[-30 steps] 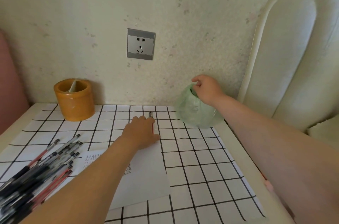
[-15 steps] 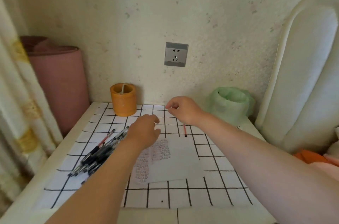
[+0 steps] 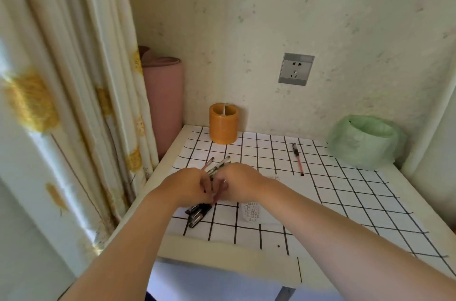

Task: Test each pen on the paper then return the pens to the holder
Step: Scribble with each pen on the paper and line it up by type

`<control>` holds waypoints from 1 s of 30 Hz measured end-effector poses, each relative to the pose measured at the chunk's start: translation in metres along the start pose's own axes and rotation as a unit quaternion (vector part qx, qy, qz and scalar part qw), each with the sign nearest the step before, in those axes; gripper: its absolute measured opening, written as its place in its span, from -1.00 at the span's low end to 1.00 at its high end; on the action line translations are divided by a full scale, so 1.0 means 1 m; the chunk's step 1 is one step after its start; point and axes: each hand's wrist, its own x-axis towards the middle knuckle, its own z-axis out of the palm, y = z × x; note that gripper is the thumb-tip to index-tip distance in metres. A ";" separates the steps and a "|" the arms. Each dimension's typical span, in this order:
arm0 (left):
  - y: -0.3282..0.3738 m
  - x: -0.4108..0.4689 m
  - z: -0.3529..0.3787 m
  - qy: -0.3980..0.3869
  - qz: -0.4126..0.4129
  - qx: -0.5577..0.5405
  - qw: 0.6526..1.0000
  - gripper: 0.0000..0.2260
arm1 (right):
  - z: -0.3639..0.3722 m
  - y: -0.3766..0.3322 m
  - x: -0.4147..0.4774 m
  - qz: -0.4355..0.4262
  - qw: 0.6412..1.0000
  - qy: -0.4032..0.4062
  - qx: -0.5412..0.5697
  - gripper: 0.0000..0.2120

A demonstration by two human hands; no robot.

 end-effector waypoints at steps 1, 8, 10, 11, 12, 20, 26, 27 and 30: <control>-0.002 -0.003 -0.001 -0.013 0.002 0.008 1.000 -0.85 | 0.003 -0.001 0.000 -0.009 1.000 -0.003 -0.007 -0.87; -0.009 -0.014 -0.003 -0.031 0.016 0.014 0.999 -0.87 | 0.008 -0.002 -0.001 -0.083 0.991 0.036 -0.097 -0.85; -0.009 -0.014 -0.003 -0.031 0.018 0.010 0.999 -0.86 | 0.012 0.000 -0.001 -0.100 0.988 0.047 -0.109 -0.85; -0.009 -0.014 -0.003 -0.033 0.017 0.007 0.999 -0.85 | 0.013 0.001 -0.001 -0.107 0.986 0.052 -0.115 -0.85; -0.009 -0.014 -0.004 -0.036 0.016 0.007 0.999 -0.84 | 0.014 0.002 -0.001 -0.109 0.985 0.055 -0.119 -0.85; 0.000 -0.012 -0.011 0.028 0.041 -0.021 0.999 -0.88 | -0.009 0.013 -0.015 -0.051 0.995 0.080 -0.004 -0.90; 0.027 0.000 -0.006 0.070 0.056 -0.065 0.994 -0.86 | -0.019 0.033 -0.042 -0.004 0.992 0.122 0.018 -0.82; 0.034 0.003 -0.003 0.071 0.066 -0.067 0.993 -0.86 | -0.019 0.038 -0.048 0.007 0.992 0.128 0.010 -0.79; 0.051 0.011 0.006 0.085 0.092 -0.076 0.989 -0.90 | -0.018 0.046 -0.060 0.024 0.989 0.140 -0.043 -0.76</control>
